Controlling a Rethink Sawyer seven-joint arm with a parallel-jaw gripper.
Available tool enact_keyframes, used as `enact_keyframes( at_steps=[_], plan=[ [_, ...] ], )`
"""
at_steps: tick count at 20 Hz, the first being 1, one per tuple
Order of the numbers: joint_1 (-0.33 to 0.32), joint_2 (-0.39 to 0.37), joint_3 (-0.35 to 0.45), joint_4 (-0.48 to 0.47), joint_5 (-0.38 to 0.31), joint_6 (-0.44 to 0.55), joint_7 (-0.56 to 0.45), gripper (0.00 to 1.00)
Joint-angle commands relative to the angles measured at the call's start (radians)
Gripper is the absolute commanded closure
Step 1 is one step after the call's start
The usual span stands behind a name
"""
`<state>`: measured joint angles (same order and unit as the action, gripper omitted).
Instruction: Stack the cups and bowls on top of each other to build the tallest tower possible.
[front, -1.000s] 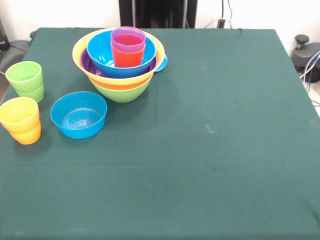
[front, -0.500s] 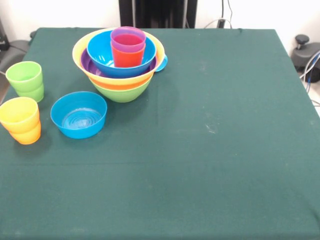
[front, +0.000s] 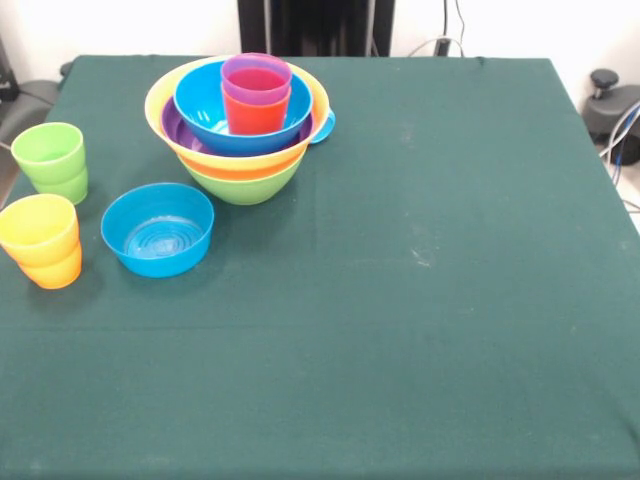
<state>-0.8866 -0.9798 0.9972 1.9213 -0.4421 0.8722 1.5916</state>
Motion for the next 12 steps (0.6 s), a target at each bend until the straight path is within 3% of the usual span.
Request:
enact_keyframes(
  at_steps=[1, 12],
  plan=[
    [0.069, 0.005, -0.149, -0.011, 0.03, 0.084, 0.168, 0.0],
    [0.201, 0.18, -0.29, -0.252, 0.011, 0.086, 0.154, 0.0]
  ],
)
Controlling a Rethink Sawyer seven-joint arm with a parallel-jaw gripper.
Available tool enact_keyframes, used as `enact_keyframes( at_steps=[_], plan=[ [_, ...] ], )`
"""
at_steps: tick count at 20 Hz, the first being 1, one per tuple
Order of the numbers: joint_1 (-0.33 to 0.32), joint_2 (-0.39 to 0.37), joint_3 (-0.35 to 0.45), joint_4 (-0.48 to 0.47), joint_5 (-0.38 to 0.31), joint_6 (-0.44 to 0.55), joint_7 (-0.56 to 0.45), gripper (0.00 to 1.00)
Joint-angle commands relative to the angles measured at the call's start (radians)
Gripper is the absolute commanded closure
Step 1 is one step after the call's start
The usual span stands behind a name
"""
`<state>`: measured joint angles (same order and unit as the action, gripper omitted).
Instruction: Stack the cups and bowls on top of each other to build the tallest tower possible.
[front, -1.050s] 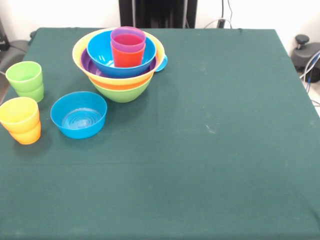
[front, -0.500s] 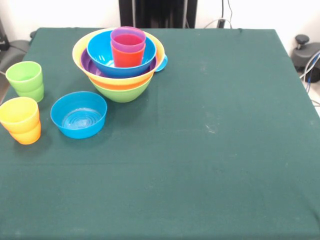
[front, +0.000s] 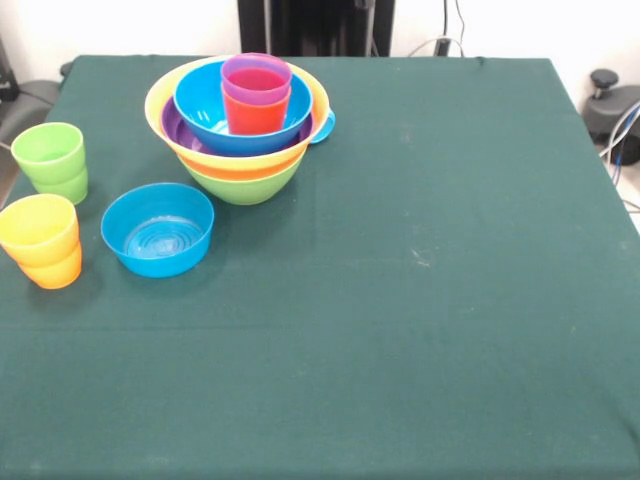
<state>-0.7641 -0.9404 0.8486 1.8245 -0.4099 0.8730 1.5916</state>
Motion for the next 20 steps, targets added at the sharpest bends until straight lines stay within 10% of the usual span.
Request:
enact_keyframes(
  at_steps=[1, 20],
  plan=[
    [0.097, 0.164, -0.157, -0.181, -0.021, 0.093, 0.16, 0.0],
    [0.238, 0.313, -0.305, -0.431, 0.025, 0.094, 0.141, 0.0]
  ],
)
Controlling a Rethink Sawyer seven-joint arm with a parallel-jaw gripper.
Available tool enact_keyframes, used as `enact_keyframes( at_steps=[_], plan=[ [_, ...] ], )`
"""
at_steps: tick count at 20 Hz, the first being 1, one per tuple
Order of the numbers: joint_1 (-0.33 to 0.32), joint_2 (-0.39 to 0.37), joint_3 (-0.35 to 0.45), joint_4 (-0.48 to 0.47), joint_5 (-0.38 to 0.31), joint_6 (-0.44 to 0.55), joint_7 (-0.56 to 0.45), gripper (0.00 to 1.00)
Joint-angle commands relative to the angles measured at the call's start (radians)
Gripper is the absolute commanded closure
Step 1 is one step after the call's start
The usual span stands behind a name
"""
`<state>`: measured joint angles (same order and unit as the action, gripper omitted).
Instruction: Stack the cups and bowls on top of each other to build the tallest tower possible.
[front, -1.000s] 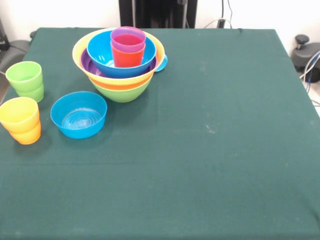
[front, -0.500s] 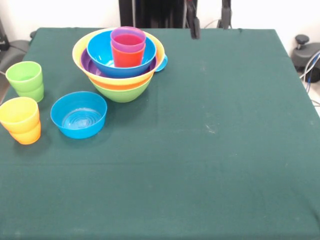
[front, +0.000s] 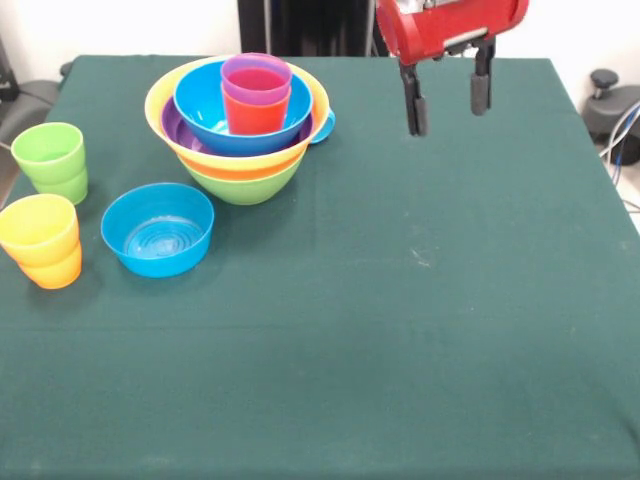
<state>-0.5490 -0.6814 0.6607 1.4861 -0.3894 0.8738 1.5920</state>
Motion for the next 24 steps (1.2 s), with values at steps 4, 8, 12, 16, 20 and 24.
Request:
enact_keyframes(
  at_steps=[4, 8, 12, 16, 20, 24],
  plan=[
    [0.07, -0.001, -0.225, -0.131, -0.086, 0.164, 0.168, 0.0],
    [0.096, -0.039, -0.293, -0.157, -0.121, 0.214, 0.162, 0.0],
    [0.101, -0.044, -0.322, -0.169, -0.121, 0.223, 0.141, 0.0],
    [0.097, -0.026, -0.329, -0.197, -0.115, 0.221, 0.106, 0.0],
    [0.091, -0.011, -0.342, -0.216, -0.109, 0.204, 0.085, 0.0],
    [0.081, -0.001, -0.352, -0.223, -0.101, 0.187, 0.06, 0.0]
  ],
)
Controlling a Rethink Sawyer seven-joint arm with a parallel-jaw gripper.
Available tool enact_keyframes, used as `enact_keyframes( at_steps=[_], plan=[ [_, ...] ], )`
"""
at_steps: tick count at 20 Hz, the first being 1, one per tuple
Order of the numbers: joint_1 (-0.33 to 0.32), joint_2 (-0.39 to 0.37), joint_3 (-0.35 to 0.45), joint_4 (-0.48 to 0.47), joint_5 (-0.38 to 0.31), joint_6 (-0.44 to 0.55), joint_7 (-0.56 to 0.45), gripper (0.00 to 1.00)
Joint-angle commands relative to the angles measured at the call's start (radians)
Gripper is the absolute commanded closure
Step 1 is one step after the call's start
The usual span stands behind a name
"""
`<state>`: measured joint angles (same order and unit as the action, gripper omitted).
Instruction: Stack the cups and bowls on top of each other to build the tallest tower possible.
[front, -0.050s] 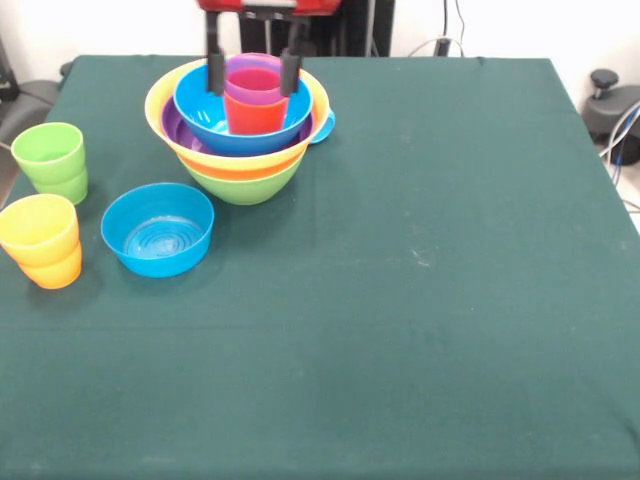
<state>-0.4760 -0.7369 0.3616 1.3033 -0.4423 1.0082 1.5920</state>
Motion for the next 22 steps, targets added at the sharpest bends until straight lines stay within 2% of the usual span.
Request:
enact_keyframes(
  at_steps=[1, 9, 16, 22],
  plan=[
    [0.005, 0.059, -0.054, -0.04, -0.046, 0.045, 0.054, 0.0],
    [-0.02, 0.094, -0.05, -0.048, -0.039, 0.0, 0.009, 0.0],
    [-0.059, 0.14, -0.032, -0.024, -0.031, -0.083, -0.018, 0.0],
    [-0.076, 0.158, -0.03, -0.01, -0.052, -0.15, -0.034, 0.0]
  ],
)
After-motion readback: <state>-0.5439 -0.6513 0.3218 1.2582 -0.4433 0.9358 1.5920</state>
